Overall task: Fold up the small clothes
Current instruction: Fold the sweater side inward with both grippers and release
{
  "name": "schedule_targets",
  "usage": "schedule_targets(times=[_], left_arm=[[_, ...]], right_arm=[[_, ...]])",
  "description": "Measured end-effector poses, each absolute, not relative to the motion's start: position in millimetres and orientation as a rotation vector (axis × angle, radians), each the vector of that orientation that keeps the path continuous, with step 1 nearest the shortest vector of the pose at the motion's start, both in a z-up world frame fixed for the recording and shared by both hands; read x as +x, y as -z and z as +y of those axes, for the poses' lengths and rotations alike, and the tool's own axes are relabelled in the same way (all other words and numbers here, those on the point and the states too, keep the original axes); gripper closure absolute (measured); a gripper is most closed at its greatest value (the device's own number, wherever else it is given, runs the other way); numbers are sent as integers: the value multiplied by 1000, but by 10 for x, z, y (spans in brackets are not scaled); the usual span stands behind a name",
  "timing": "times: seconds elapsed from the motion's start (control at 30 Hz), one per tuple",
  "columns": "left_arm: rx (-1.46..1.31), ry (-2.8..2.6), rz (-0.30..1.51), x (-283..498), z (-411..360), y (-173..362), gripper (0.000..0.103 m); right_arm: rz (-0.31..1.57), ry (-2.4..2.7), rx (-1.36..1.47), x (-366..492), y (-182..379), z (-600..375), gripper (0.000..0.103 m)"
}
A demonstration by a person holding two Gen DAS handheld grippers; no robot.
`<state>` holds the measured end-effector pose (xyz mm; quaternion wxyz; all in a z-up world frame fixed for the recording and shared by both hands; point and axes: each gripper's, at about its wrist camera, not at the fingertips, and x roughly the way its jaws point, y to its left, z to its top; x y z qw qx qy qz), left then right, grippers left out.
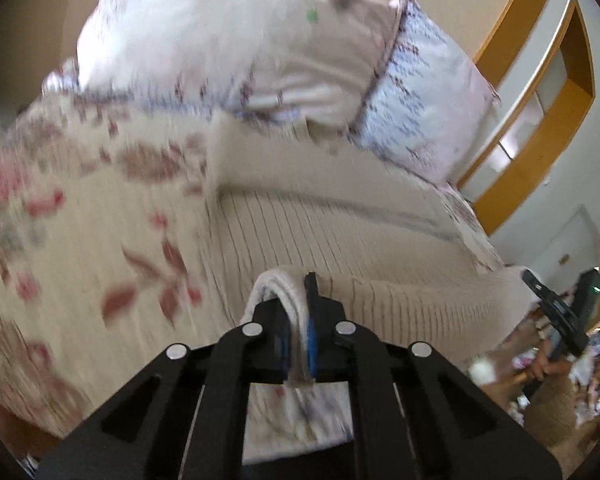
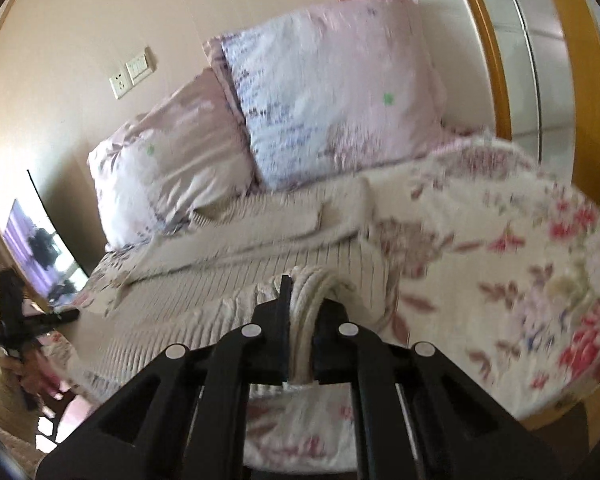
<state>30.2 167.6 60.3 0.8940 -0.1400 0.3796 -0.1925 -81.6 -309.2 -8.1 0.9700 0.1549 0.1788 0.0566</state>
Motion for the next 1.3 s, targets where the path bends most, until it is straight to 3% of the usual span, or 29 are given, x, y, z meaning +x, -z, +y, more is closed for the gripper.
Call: schedule_targets(times=[0.6, 1.0, 1.17, 1.23, 1.3], left_arm=[[-272, 285, 654, 1660, 1504, -1242, 97], [-445, 216, 873, 2636, 1501, -323, 97], [-581, 234, 937, 2847, 1576, -93, 95], [-612, 240, 938, 2897, 1589, -83, 94], [-627, 245, 940, 2935, 1588, -89, 85]], right_arm=[[243, -42, 226, 296, -598, -3000, 95], [517, 11, 367, 1422, -7, -3174, 95], [608, -3, 551, 1813, 138, -3383, 95], [646, -13, 633, 1956, 189, -3461, 90], [655, -26, 674, 2053, 205, -3488, 82]])
